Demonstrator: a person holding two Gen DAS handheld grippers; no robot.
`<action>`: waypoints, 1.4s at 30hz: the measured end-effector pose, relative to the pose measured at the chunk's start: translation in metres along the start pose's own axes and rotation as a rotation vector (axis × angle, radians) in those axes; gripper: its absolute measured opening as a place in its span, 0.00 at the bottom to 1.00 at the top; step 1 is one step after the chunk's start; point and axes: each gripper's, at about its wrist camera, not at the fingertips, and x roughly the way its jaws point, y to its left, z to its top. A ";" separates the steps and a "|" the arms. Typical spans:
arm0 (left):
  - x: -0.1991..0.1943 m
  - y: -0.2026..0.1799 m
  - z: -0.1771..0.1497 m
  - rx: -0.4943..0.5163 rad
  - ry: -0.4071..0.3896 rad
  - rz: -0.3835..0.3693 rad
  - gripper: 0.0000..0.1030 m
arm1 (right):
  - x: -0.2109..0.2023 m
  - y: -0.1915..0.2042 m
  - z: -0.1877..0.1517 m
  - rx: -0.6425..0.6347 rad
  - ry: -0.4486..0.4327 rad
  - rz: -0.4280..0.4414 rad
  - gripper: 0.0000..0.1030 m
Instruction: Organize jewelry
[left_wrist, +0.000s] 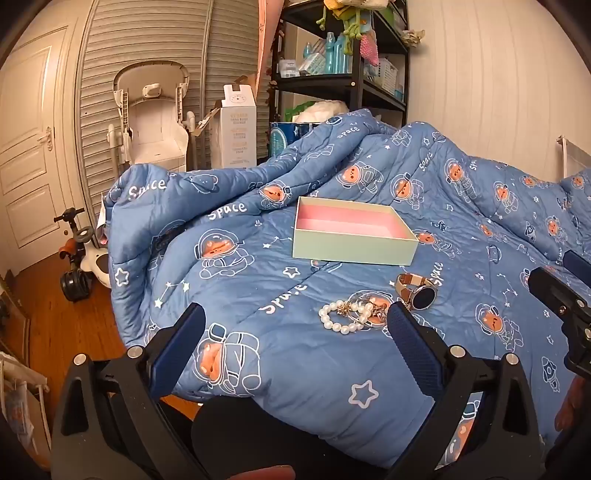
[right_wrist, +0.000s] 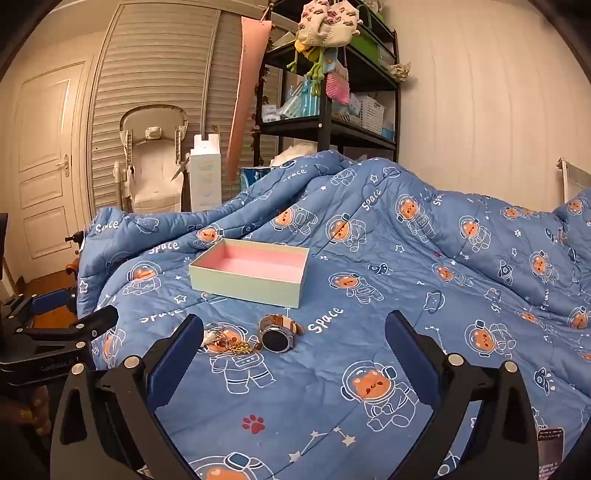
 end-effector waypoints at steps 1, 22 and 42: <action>0.000 0.000 0.000 0.000 -0.002 -0.001 0.94 | -0.001 -0.001 0.000 0.014 -0.016 0.005 0.94; -0.002 0.002 0.000 -0.002 -0.002 -0.002 0.94 | 0.000 0.000 -0.001 0.008 -0.004 0.004 0.94; 0.001 0.000 0.000 0.001 0.004 0.002 0.94 | 0.001 0.000 -0.001 0.008 0.000 0.004 0.94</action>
